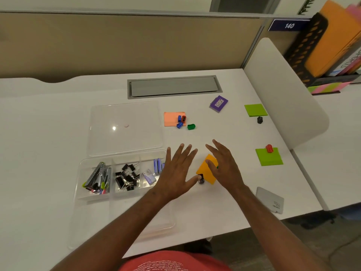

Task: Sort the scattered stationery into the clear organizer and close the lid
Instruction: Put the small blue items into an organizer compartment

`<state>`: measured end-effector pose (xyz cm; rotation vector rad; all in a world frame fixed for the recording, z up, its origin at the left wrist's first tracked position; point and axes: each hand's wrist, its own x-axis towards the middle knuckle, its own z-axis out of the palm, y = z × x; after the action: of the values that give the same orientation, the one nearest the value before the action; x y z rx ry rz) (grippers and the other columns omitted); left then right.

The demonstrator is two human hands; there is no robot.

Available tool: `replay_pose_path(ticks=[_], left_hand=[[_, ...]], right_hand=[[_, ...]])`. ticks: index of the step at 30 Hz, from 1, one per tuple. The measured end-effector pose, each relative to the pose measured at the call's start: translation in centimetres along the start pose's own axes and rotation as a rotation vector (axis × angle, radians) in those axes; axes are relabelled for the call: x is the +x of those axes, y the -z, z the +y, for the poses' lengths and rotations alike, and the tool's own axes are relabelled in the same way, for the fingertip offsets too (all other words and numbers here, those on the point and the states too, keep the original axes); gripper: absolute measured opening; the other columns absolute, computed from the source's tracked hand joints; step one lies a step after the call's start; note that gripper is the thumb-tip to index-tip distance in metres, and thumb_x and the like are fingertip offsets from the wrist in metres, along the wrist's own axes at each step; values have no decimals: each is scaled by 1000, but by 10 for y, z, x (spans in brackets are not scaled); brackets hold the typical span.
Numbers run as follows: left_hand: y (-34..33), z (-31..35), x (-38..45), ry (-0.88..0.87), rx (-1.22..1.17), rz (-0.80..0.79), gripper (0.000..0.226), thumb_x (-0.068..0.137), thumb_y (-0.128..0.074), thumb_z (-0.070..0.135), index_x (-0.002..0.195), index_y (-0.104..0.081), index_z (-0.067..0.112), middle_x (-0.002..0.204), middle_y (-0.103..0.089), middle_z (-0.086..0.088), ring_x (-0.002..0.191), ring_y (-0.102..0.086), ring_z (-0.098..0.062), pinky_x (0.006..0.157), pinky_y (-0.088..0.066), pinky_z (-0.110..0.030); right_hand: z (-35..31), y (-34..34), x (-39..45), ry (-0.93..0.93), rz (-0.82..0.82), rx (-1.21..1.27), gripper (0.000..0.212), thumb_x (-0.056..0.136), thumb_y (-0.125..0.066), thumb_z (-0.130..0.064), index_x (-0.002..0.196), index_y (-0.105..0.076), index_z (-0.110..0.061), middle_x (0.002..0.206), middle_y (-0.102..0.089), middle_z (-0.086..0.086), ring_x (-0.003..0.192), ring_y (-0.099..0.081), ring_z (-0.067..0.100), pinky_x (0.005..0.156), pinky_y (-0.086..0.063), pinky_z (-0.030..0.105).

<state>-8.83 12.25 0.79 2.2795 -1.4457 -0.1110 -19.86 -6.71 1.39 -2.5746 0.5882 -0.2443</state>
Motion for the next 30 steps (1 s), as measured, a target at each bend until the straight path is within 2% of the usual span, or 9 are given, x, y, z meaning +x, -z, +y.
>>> replay_pose_path(ticks=[2, 7, 10, 15, 19, 23, 26, 30], left_hand=[[-7, 12, 4, 3, 21, -71, 75, 97, -40, 62, 157, -22, 22, 165, -19, -2, 154, -4, -20, 121, 6, -57], [-21, 34, 9, 1, 28, -193, 47, 94, -59, 42, 138, -55, 25, 143, -56, 1, 144, -39, -22, 120, 5, -60], [-25, 43, 15, 16, 116, -249, 39, 91, -63, 37, 128, -59, 25, 127, -66, 0, 132, -50, -26, 119, 12, -59], [-30, 45, 23, 33, 319, -325, 39, 87, -67, 46, 118, -60, 23, 114, -70, -6, 131, -51, -33, 113, 20, -62], [-34, 45, 26, 41, 352, -342, 40, 80, -75, 47, 109, -64, 23, 104, -72, -6, 124, -57, -33, 116, 5, -67], [-37, 49, 27, 53, 356, -338, 30, 78, -77, 38, 100, -65, 22, 96, -72, -5, 117, -62, -32, 114, -16, -70], [-42, 53, 29, 77, 344, -294, 23, 80, -75, 31, 99, -66, 22, 92, -70, -3, 112, -64, -30, 114, -20, -69], [-45, 53, 36, 147, 261, -164, 29, 80, -74, 31, 107, -68, 24, 93, -71, 2, 108, -66, -24, 115, -20, -67]], right_hand=[[12, 6, -3, -5, 9, -4, 53, 96, -62, -24, 146, -46, -22, 157, -36, 4, 144, -34, 23, 115, -36, 42], [38, 15, -12, -20, -2, 29, 53, 94, -65, -23, 144, -49, -21, 153, -42, 3, 139, -39, 21, 113, -37, 39], [53, 16, -14, 12, -10, 41, 53, 91, -68, -22, 142, -52, -19, 143, -52, 4, 132, -47, 22, 108, -42, 43], [72, 15, -10, 39, -69, 44, 49, 90, -68, -29, 138, -55, -23, 128, -59, -2, 117, -53, 19, 97, -48, 36], [85, 11, -4, 89, -122, 53, 43, 89, -69, -37, 129, -60, -25, 119, -60, -6, 110, -54, 15, 89, -49, 29], [93, 5, 0, 156, -129, 29, 46, 83, -74, -44, 123, -63, -24, 112, -62, -4, 103, -56, 16, 85, -49, 31], [98, 0, 4, 172, -168, 15, 49, 82, -74, -46, 124, -63, -24, 114, -62, -3, 103, -56, 17, 88, -46, 33], [104, -3, 11, 198, -179, 60, 45, 84, -74, -38, 125, -62, -23, 114, -61, -4, 104, -55, 17, 89, -45, 31]])
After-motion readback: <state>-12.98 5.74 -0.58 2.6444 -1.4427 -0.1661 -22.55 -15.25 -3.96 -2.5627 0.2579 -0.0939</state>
